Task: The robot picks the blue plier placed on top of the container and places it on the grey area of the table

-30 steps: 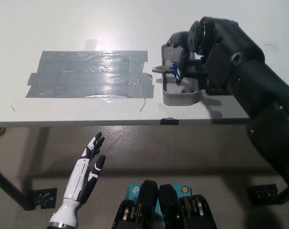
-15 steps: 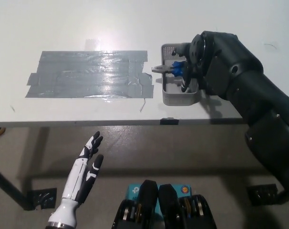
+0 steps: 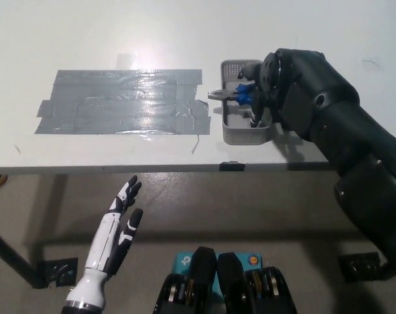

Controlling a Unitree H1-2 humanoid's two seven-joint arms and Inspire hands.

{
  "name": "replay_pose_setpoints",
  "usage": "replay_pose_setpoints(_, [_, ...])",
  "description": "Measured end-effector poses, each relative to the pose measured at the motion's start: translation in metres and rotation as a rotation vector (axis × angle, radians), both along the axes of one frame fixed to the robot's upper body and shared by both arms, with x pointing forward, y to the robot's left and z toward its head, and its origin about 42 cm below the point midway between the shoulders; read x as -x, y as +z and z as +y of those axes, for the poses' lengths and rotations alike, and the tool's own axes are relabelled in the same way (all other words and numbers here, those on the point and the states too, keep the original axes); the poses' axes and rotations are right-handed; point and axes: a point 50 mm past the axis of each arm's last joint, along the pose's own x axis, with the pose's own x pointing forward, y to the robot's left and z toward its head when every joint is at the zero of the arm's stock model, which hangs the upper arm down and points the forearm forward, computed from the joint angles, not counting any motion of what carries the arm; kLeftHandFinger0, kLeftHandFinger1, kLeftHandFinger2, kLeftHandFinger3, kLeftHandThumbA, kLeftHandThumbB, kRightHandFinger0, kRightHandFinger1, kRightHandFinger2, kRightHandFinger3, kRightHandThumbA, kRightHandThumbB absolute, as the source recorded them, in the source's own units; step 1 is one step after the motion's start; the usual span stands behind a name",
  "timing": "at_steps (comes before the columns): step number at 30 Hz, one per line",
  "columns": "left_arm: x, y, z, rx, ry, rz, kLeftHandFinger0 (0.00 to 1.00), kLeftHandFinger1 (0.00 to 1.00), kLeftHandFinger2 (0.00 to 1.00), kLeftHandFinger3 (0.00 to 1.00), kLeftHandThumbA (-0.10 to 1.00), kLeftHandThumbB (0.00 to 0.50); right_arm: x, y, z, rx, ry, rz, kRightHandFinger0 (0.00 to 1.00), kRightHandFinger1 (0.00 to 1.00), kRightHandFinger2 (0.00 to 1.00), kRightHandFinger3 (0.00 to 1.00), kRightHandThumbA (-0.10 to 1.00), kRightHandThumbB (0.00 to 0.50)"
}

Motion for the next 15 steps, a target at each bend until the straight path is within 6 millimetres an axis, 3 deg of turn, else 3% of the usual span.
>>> replay_pose_setpoints(8, [0.002, 0.003, 0.000, 0.001, -0.001, -0.012, 1.00, 1.00, 1.00, 1.00, 1.00, 0.118, 0.003, -0.011, 0.006, -0.003, 0.010, -0.025, 1.00, 1.00, 1.00, 1.00, 1.00, 0.370])
replay_pose_setpoints(10, [0.002, 0.004, -0.001, 0.001, -0.002, -0.013, 1.00, 1.00, 1.00, 1.00, 1.00, 0.113, 0.004, -0.016, 0.007, 0.008, 0.019, -0.043, 1.00, 1.00, 1.00, 1.00, 1.00, 0.305])
replay_pose_setpoints(12, [0.002, 0.003, -0.001, 0.001, -0.003, -0.013, 1.00, 1.00, 1.00, 1.00, 1.00, 0.096, 0.004, -0.022, 0.006, 0.019, 0.031, -0.072, 1.00, 1.00, 1.00, 1.00, 0.62, 0.147])
replay_pose_setpoints(13, [0.003, 0.003, -0.001, 0.001, -0.003, -0.012, 1.00, 1.00, 1.00, 1.00, 1.00, 0.095, 0.005, -0.026, 0.005, 0.020, 0.037, -0.091, 0.97, 1.00, 1.00, 1.00, 0.48, 0.156])
replay_pose_setpoints(14, [0.003, 0.003, -0.001, 0.001, -0.003, -0.012, 1.00, 1.00, 1.00, 1.00, 1.00, 0.094, 0.005, -0.030, 0.005, 0.020, 0.043, -0.108, 0.61, 0.65, 0.72, 0.81, 0.14, 0.180])
replay_pose_setpoints(15, [0.003, 0.003, -0.001, 0.001, -0.003, -0.011, 1.00, 1.00, 1.00, 1.00, 1.00, 0.091, 0.006, -0.033, 0.004, 0.023, 0.050, -0.129, 0.37, 0.48, 0.54, 0.60, -0.08, 0.214])
